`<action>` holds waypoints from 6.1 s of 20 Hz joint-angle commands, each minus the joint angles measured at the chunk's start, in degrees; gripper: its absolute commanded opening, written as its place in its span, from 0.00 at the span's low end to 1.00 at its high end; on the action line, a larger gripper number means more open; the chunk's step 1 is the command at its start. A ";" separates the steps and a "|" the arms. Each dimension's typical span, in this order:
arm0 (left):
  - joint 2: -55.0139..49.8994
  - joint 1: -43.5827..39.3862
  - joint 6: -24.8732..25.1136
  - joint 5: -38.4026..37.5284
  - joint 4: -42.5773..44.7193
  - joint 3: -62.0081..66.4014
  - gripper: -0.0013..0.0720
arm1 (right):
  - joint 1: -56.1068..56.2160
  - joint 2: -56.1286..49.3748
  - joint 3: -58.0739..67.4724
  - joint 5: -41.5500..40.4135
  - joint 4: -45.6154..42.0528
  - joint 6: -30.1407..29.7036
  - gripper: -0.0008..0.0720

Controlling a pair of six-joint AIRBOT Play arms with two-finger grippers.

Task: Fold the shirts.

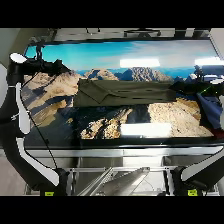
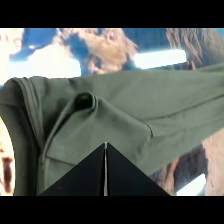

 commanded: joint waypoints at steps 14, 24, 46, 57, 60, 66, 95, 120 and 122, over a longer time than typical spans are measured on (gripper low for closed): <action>-8.15 -23.89 -1.62 5.46 0.37 0.02 0.04 | 0.79 -0.98 1.84 5.03 0.20 1.16 0.03; -18.93 -35.56 -11.56 26.23 -0.44 0.55 0.03 | 3.89 10.82 6.60 21.20 19.30 5.53 0.03; 17.29 -0.83 3.37 -1.90 -22.03 -4.85 0.04 | 58.75 2.08 6.80 -44.96 47.12 -13.25 0.06; 19.30 3.50 4.92 -5.92 -24.33 -13.73 0.04 | 62.71 -8.72 17.99 -28.61 58.62 -24.33 0.97; 19.34 3.52 4.94 -5.81 -27.21 -13.70 0.04 | 55.80 -2.54 17.97 -20.98 38.36 -9.14 0.73; 19.34 3.52 4.94 -6.19 -26.99 -13.66 0.04 | 39.93 5.46 17.97 0.13 -6.01 26.23 0.74; 19.17 3.50 7.15 -9.05 -26.49 -13.68 0.04 | 37.51 -10.75 18.56 -3.63 17.29 19.19 0.03; 19.15 3.02 6.86 -10.34 -26.47 -13.77 0.04 | -23.89 39.52 -8.44 20.87 -43.60 55.12 0.03; 19.15 2.25 6.86 -10.34 -26.47 -13.77 0.04 | -25.31 39.67 -15.41 18.38 -43.58 55.12 0.04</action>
